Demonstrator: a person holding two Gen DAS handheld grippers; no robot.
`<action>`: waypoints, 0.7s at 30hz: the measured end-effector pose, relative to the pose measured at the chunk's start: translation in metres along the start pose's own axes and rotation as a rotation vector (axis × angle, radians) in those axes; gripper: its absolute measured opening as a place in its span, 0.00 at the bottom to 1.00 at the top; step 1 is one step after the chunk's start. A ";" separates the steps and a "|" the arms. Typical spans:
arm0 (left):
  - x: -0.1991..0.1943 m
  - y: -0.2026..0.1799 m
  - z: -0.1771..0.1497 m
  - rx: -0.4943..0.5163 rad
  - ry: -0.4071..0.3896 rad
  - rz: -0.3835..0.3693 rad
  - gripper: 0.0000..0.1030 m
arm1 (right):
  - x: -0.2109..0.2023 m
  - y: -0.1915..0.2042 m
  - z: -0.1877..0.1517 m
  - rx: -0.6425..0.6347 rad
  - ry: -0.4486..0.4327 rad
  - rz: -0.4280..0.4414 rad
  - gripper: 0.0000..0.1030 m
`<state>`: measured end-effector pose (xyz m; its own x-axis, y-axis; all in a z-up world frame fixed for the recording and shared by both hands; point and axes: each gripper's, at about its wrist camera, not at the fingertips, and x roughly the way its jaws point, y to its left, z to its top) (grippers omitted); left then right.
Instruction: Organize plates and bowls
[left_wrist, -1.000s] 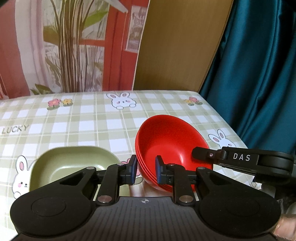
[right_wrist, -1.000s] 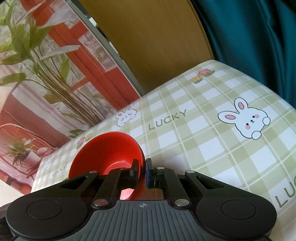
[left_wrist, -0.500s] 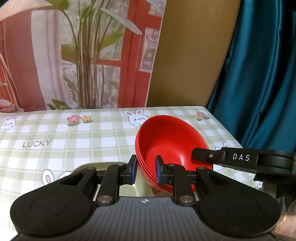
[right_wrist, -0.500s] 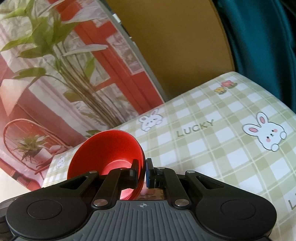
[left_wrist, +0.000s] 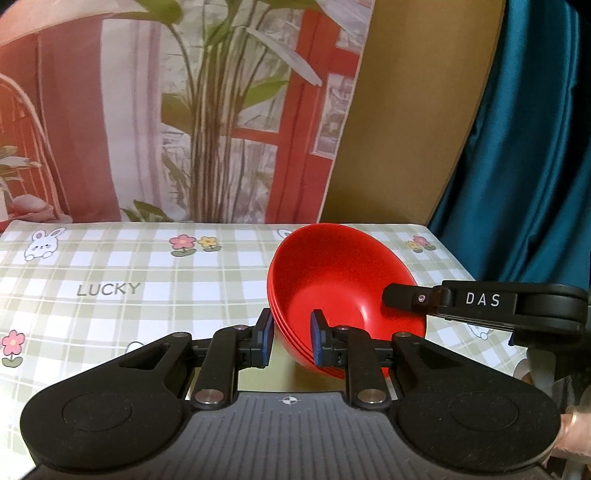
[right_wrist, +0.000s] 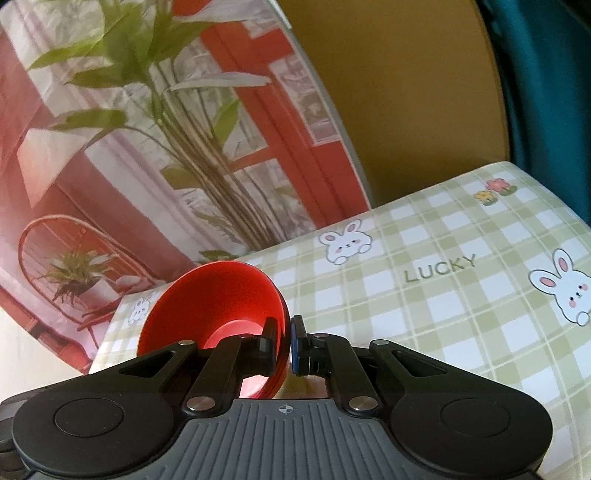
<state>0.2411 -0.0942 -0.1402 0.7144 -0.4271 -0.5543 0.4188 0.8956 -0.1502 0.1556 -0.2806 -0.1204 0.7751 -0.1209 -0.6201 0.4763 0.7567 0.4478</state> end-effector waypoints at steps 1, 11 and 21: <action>0.000 0.003 0.000 -0.005 0.000 0.001 0.21 | 0.002 0.004 0.000 -0.005 0.004 0.000 0.07; -0.003 0.023 -0.002 -0.047 -0.004 0.007 0.21 | 0.015 0.024 -0.004 -0.048 0.035 -0.008 0.07; 0.004 0.038 -0.009 -0.084 0.029 0.007 0.21 | 0.033 0.029 -0.014 -0.062 0.084 -0.020 0.07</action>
<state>0.2549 -0.0607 -0.1556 0.6999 -0.4185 -0.5788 0.3646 0.9062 -0.2142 0.1892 -0.2536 -0.1366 0.7272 -0.0839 -0.6813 0.4623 0.7936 0.3956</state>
